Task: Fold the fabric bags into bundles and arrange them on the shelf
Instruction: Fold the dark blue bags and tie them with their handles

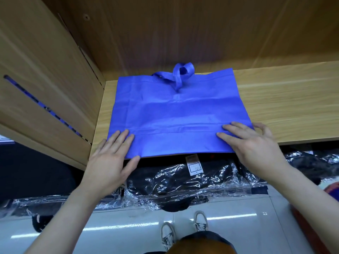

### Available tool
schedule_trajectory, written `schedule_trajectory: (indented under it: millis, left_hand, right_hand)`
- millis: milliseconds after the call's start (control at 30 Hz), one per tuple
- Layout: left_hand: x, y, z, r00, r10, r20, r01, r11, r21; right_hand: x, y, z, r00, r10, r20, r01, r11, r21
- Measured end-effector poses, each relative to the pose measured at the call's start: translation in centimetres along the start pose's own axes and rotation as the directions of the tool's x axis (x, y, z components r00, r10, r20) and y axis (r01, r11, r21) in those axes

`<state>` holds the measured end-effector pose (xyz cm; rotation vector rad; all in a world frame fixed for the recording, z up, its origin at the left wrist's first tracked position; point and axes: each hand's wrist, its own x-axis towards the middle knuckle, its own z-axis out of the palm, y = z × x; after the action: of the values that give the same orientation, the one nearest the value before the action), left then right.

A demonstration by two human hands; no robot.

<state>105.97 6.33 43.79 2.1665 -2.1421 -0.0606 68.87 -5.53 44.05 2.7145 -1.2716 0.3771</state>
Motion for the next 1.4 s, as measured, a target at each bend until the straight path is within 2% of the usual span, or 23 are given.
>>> schedule_trajectory:
  millis: [67, 133, 233, 300, 367, 433, 533, 600, 700, 767, 833, 933, 1000, 1133, 1267, 1333, 1400]
  left_hand:
    - [0.1, -0.1, -0.4, 0.999, 0.027, 0.034, -0.03, 0.997, 0.072]
    - [0.3, -0.2, -1.0, 0.999, 0.034, 0.03, -0.036, 0.996, 0.085]
    - [0.1, -0.4, -2.1, 0.999, 0.02, -0.033, -0.02, 1.0, -0.017]
    - [-0.3, -0.9, -2.9, 1.0, -0.014, -0.012, 0.013, 0.994, -0.11]
    - [-0.5, -1.5, -3.9, 0.995, -0.083, 0.062, 0.096, 0.963, -0.251]
    - [-0.4, -1.8, -4.9, 0.963, -0.211, 0.168, 0.266, 0.846, -0.461]
    - [0.0, -1.1, -5.1, 0.903, -0.39, 0.179, 0.393, 0.585, -0.709]
    - [0.2, -0.3, -4.7, 0.856, -0.493, 0.157, 0.401, 0.441, -0.803]
    - [0.8, 1.0, -4.0, 0.824, -0.557, 0.101, 0.352, 0.366, -0.861]
    - [1.7, 1.4, -3.5, 0.813, -0.581, 0.039, 0.357, 0.444, -0.822]
    - [2.6, 1.6, -2.8, 0.815, -0.579, -0.027, 0.391, 0.584, -0.712]
    - [3.1, 1.9, -2.1, 0.833, -0.535, -0.143, 0.417, 0.776, -0.474]
    - [3.2, 2.2, -1.5, 0.85, -0.479, -0.218, 0.392, 0.853, -0.344]
    - [3.3, 2.7, -1.1, 0.847, -0.461, -0.264, 0.413, 0.884, -0.219]
    - [3.1, 2.6, -0.8, 0.821, -0.502, -0.273, 0.469, 0.865, -0.18]
    - [3.1, 2.8, -0.8, 0.793, -0.537, -0.286, 0.493, 0.843, -0.216]
    - [3.1, 2.7, -0.8, 0.798, -0.483, -0.362, 0.421, 0.875, -0.238]
  right_hand:
    - [0.1, 0.6, -0.7, 0.983, 0.012, 0.182, -0.018, 0.999, 0.034]
    - [0.1, 1.5, -1.2, 0.948, -0.029, 0.316, 0.028, 1.0, 0.005]
    - [0.4, 2.8, -1.8, 0.944, -0.096, 0.316, 0.058, 0.99, 0.126]
    - [0.7, 3.7, -2.7, 0.928, -0.101, 0.359, -0.016, 0.951, 0.308]
    - [1.0, 4.4, -3.7, 0.87, -0.064, 0.489, -0.22, 0.836, 0.502]
    - [1.3, 4.9, -4.7, 0.817, -0.003, 0.577, -0.444, 0.635, 0.632]
    - [1.4, 5.4, -4.8, 0.819, 0.145, 0.555, -0.555, 0.448, 0.702]
    - [1.5, 4.9, -4.8, 0.811, 0.258, 0.525, -0.585, 0.34, 0.736]
    - [1.7, 4.2, -3.8, 0.774, 0.408, 0.484, -0.597, 0.217, 0.772]
    - [2.0, 3.8, -2.6, 0.744, 0.526, 0.413, -0.589, 0.224, 0.776]
    - [2.4, 3.4, -1.5, 0.713, 0.628, 0.311, -0.594, 0.306, 0.745]
    - [2.9, 2.7, -1.0, 0.731, 0.67, 0.133, -0.617, 0.564, 0.548]
    - [3.0, 2.1, -1.0, 0.758, 0.65, 0.056, -0.616, 0.685, 0.388]
    - [3.3, 1.4, -0.5, 0.789, 0.615, 0.01, -0.604, 0.772, 0.2]
    - [4.1, 1.4, -0.5, 0.79, 0.611, 0.051, -0.612, 0.782, 0.119]
    - [4.2, 1.5, -0.4, 0.775, 0.627, 0.08, -0.632, 0.772, 0.069]
    - [4.3, 1.5, -0.5, 0.752, 0.656, 0.063, -0.659, 0.748, 0.078]
